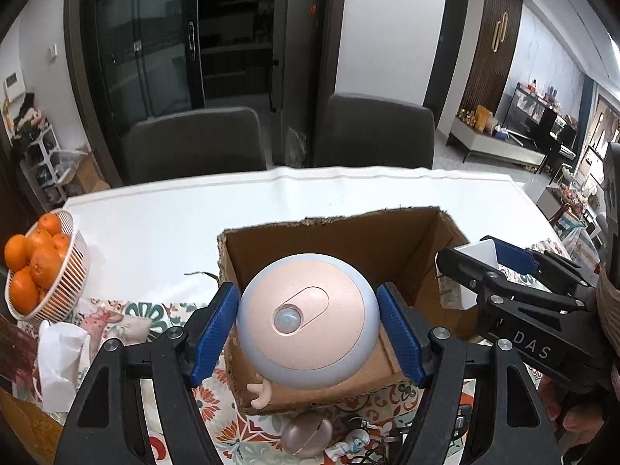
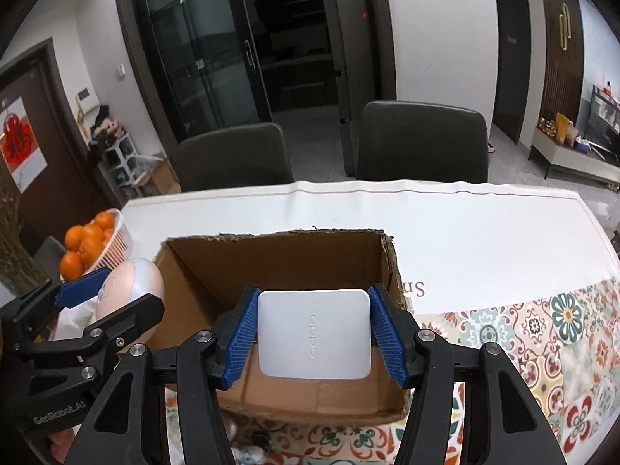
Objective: Organize rigid objects
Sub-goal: 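Lower the lamp and white box into the cardboard box and open both tools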
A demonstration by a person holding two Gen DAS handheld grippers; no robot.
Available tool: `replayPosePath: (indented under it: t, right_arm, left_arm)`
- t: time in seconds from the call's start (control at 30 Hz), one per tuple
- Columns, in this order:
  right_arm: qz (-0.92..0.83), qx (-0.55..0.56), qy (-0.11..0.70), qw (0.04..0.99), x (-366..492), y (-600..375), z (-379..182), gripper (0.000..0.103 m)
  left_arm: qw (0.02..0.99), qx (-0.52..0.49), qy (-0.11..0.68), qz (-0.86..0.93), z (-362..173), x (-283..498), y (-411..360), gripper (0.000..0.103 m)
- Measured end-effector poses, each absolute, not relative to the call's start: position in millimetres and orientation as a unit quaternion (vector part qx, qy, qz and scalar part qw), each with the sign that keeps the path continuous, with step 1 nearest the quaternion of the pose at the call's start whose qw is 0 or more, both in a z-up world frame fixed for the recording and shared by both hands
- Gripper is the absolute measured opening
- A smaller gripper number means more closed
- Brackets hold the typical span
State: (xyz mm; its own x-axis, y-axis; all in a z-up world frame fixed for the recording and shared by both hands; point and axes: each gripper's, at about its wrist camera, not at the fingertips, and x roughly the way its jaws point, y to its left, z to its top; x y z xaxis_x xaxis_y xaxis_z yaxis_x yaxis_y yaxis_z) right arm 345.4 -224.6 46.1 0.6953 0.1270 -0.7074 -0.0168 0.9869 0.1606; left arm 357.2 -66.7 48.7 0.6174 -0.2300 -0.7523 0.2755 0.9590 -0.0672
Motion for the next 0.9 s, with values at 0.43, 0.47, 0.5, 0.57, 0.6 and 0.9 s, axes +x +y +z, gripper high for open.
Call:
replayPosePath:
  t: [0.43, 0.47, 0.5, 0.57, 0.6, 0.9]
  right_arm:
    - [0.04, 0.074, 0.406, 0.91, 349.5, -226.3, 29.3, 0.048]
    - [0.038, 0.072, 0.404, 0.911, 349.0, -227.2, 30.4, 0.048]
    - [0.036, 0.071, 0.402, 0.912, 347.4, -227.4, 31.0, 0.048]
    - [0.038, 0.075, 0.399, 0.913, 344.3, -229.3, 32.9, 0.048]
    - [0.038, 0.077, 0.397, 0.914, 342.3, -230.2, 33.8, 0.048]
    - [0.035, 0.067, 0.361, 0.93, 307.6, -225.9, 51.7, 0.048]
  left_arm:
    - [0.892, 0.038, 0.431, -0.13, 34.6, 363.2, -74.6, 0.073]
    - [0.894, 0.04, 0.427, -0.128, 36.6, 362.2, -74.7, 0.073]
    - [0.896, 0.042, 0.424, -0.127, 38.7, 360.3, -75.2, 0.073]
    - [0.899, 0.043, 0.417, -0.127, 43.1, 354.9, -75.0, 0.074]
    - [0.902, 0.044, 0.411, -0.124, 46.2, 350.6, -74.5, 0.073]
    - [0.918, 0.046, 0.376, -0.121, 64.8, 311.6, -64.0, 0.074]
